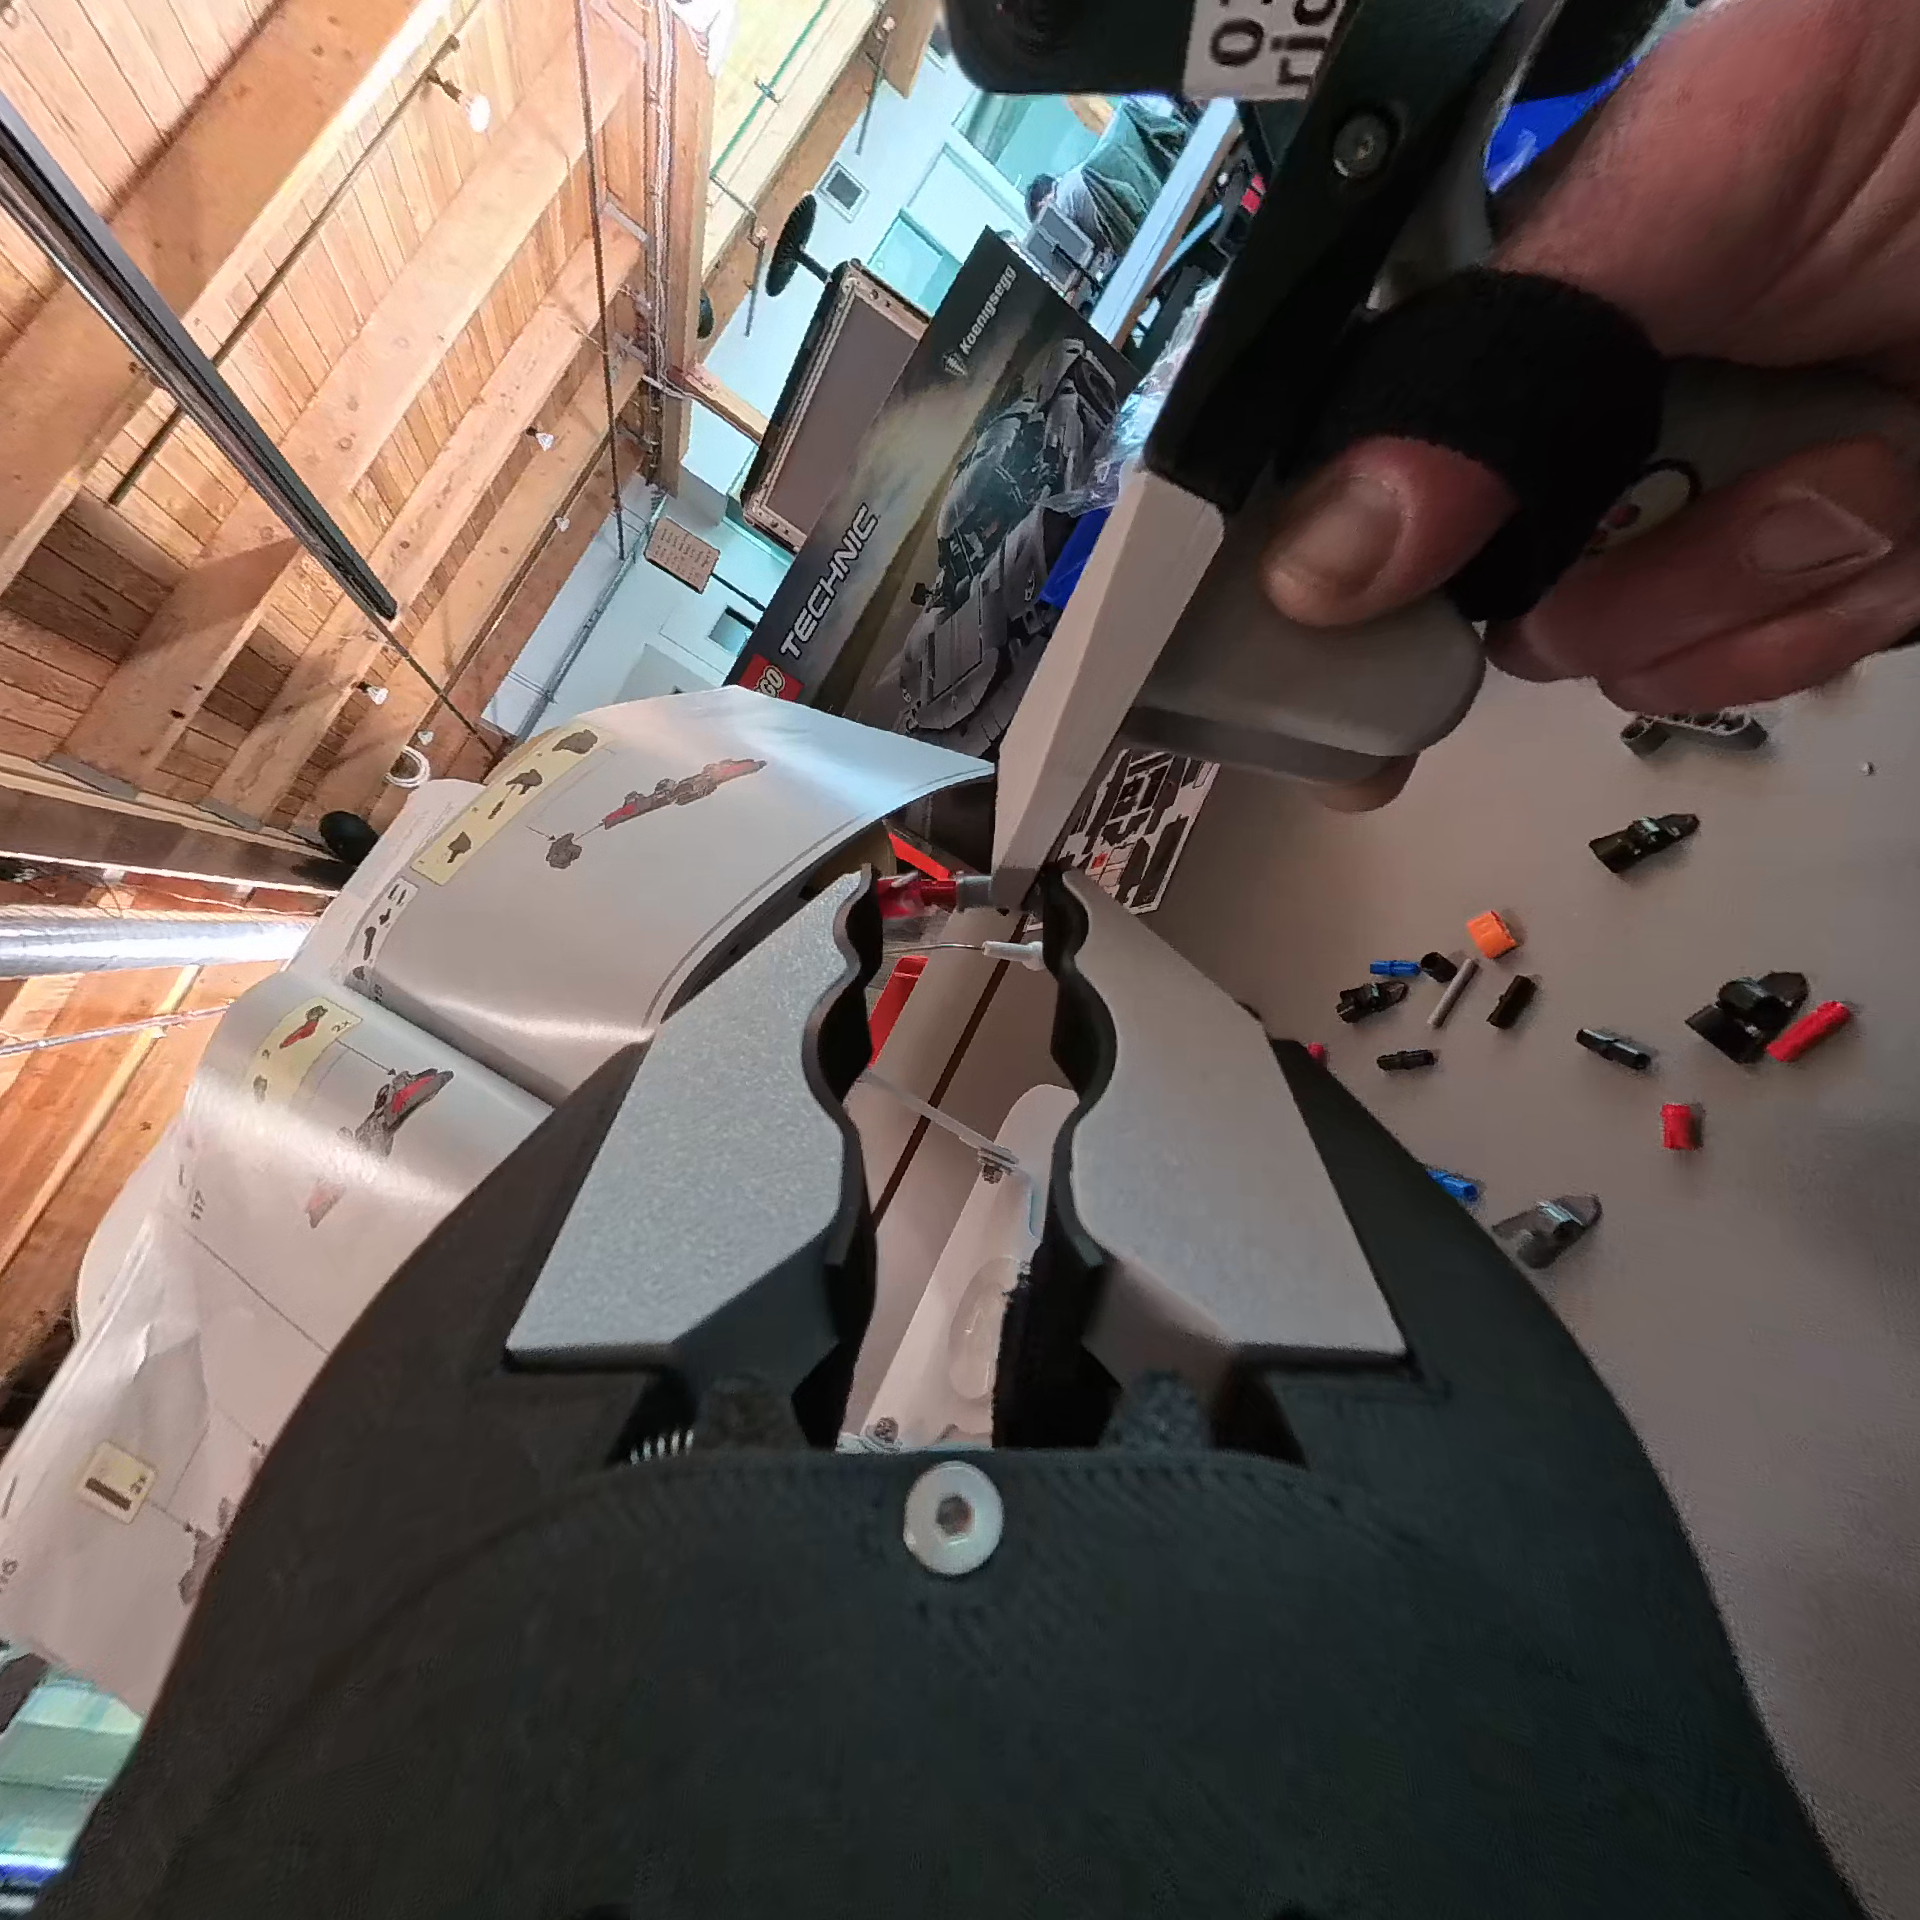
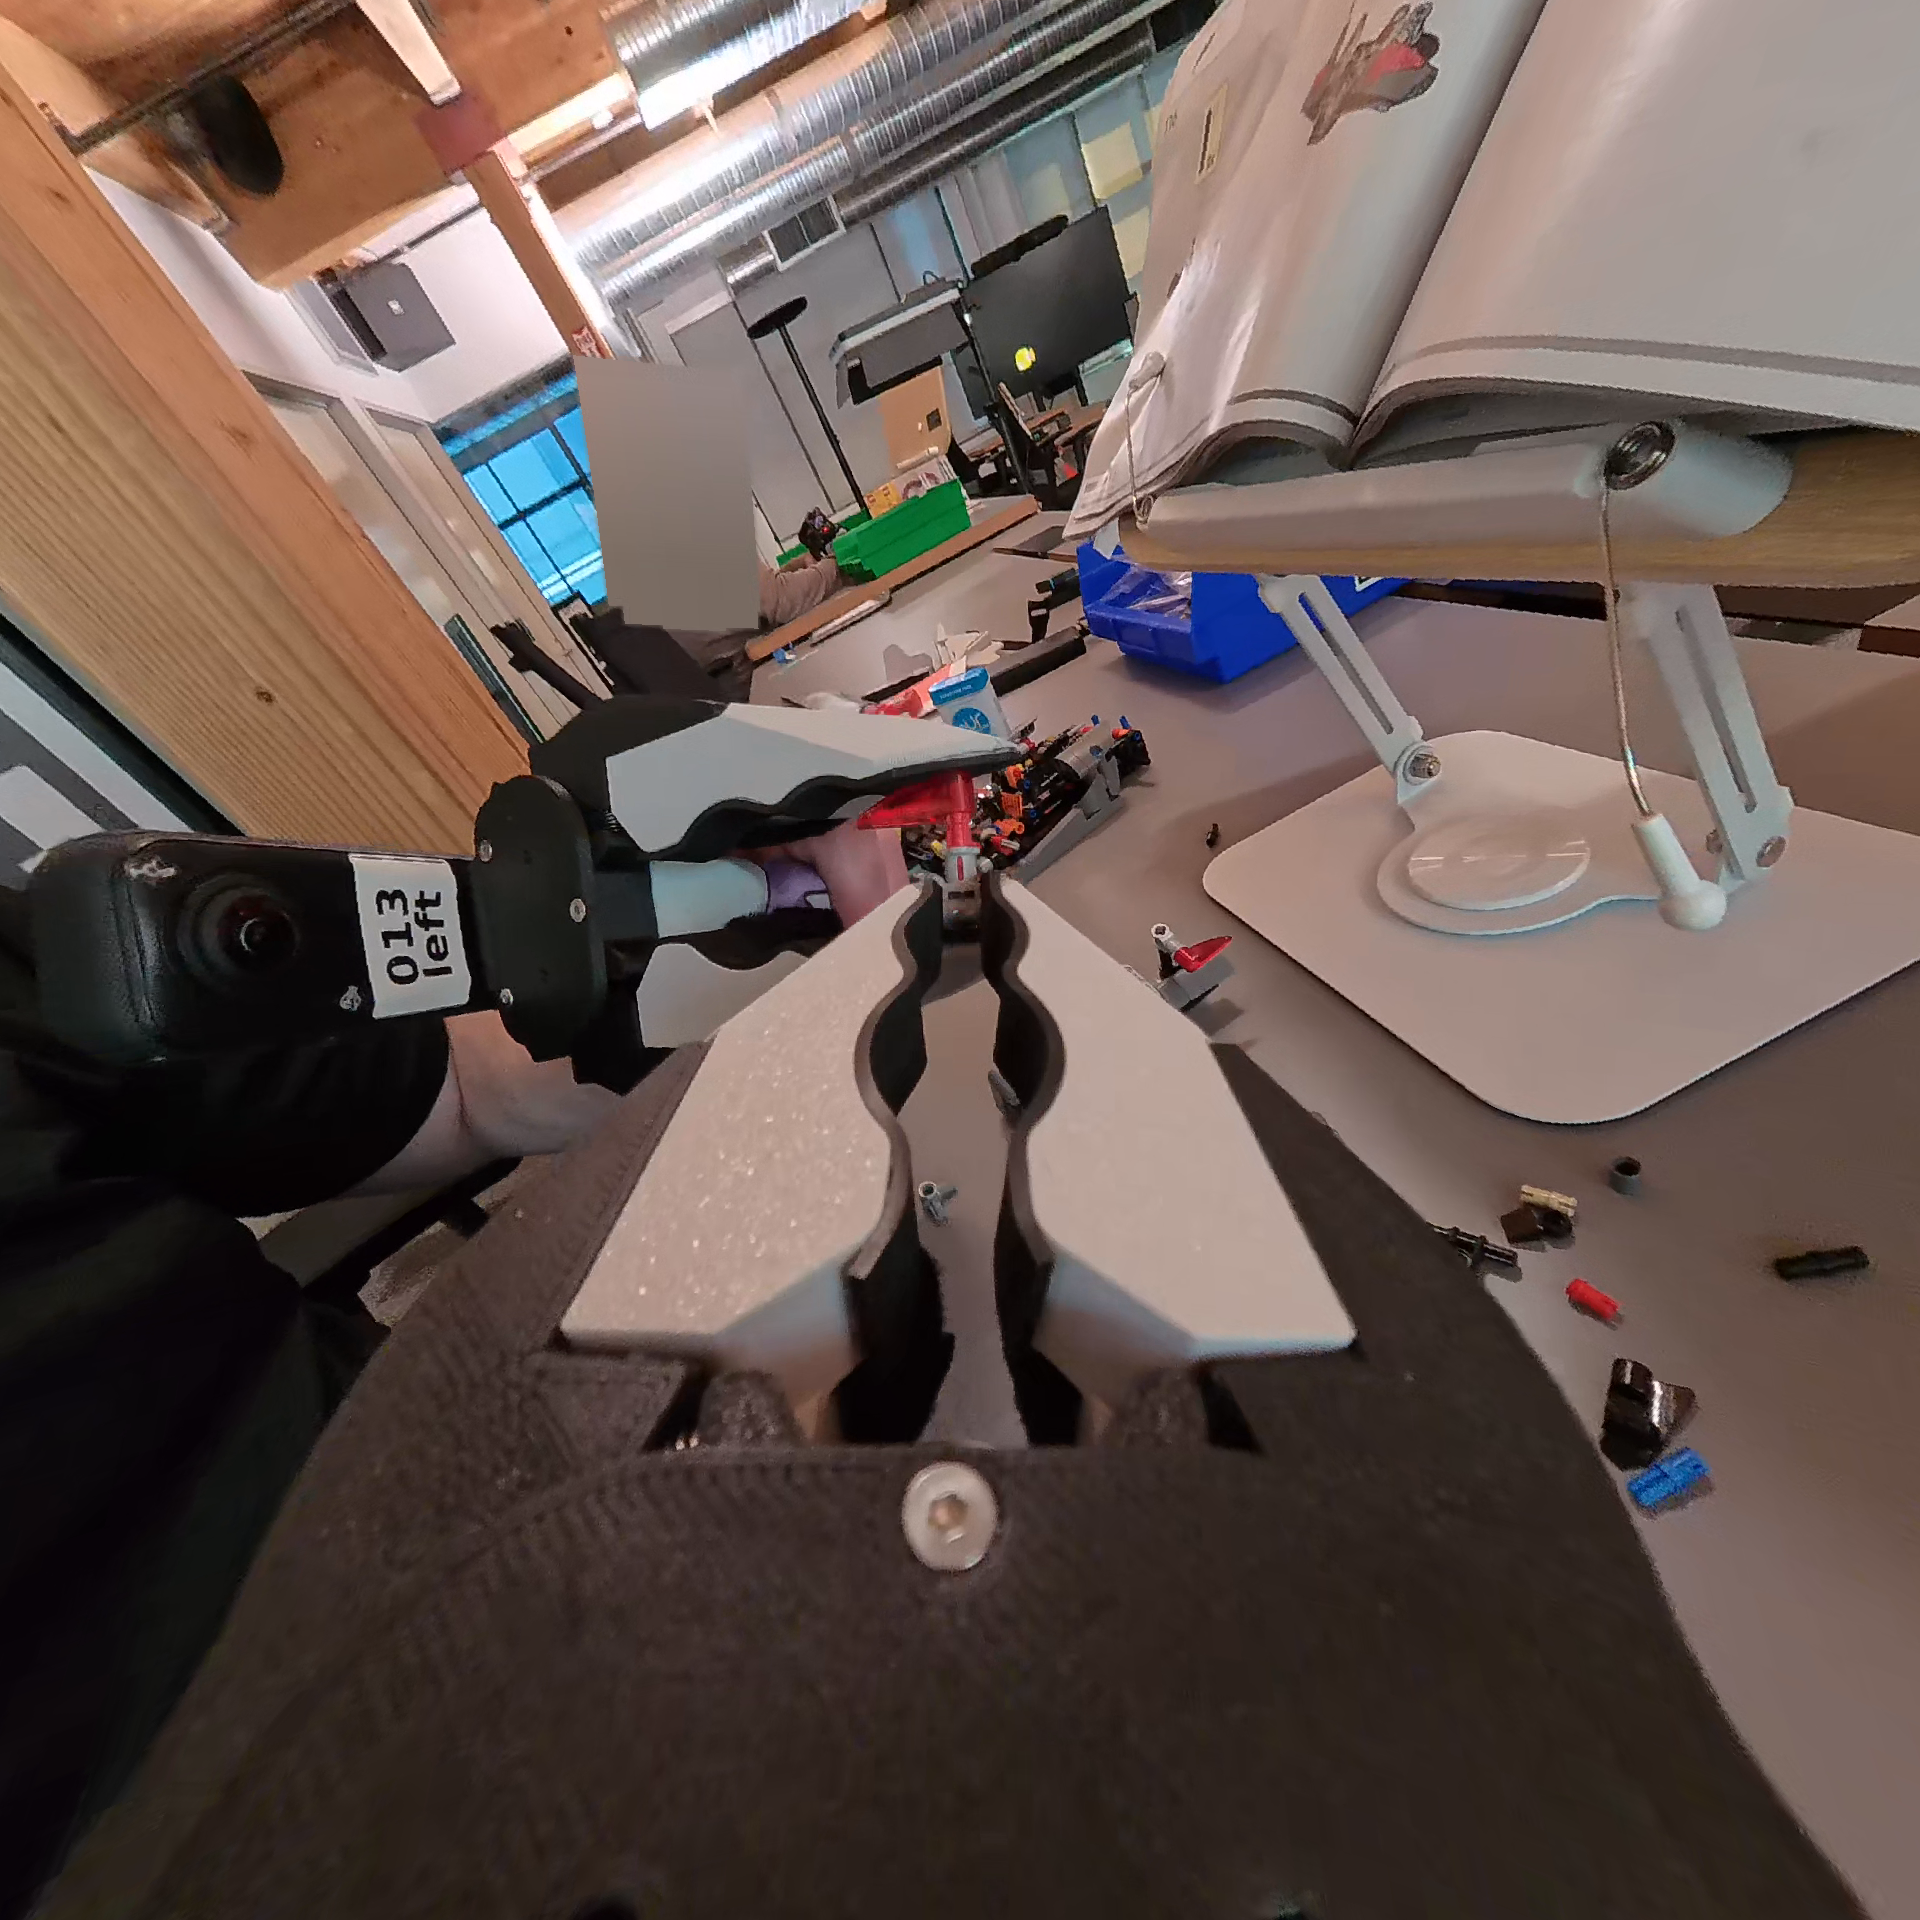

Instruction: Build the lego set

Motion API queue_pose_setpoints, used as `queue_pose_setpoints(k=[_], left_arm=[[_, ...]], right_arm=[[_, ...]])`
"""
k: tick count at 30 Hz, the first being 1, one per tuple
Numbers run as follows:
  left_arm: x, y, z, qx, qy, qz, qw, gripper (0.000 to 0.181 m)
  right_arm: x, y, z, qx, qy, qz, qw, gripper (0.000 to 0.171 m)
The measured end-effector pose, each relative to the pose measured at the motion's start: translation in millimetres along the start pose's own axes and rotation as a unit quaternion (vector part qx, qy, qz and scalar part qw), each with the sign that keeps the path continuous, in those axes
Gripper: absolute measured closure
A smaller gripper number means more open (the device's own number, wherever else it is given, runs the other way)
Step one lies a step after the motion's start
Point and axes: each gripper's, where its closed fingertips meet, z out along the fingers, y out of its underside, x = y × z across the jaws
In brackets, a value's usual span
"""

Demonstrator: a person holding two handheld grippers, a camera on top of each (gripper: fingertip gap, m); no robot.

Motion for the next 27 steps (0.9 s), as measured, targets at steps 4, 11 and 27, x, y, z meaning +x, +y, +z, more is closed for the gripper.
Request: queue_pose_setpoints(k=[4, 11, 27], left_arm=[[2, 1, -1, -0.002, 0.017, 0.025, 1.000, 0.153], [5, 3, -4, -0.004, 0.030, 0.054, 0.998, 0.153], [5, 15, -7, -0.025, 0.029, 0.040, 0.998, 0.144]], right_arm=[[0, 3, 0, -0.016, 0.001, -0.003, 1.000, 0.167], [-1, 7, 2, -0.038, 0.005, -0.013, 0.999, 0.167], [8, 14, 11, -0.070, -0.015, -0.008, 0.997, 0.167]])
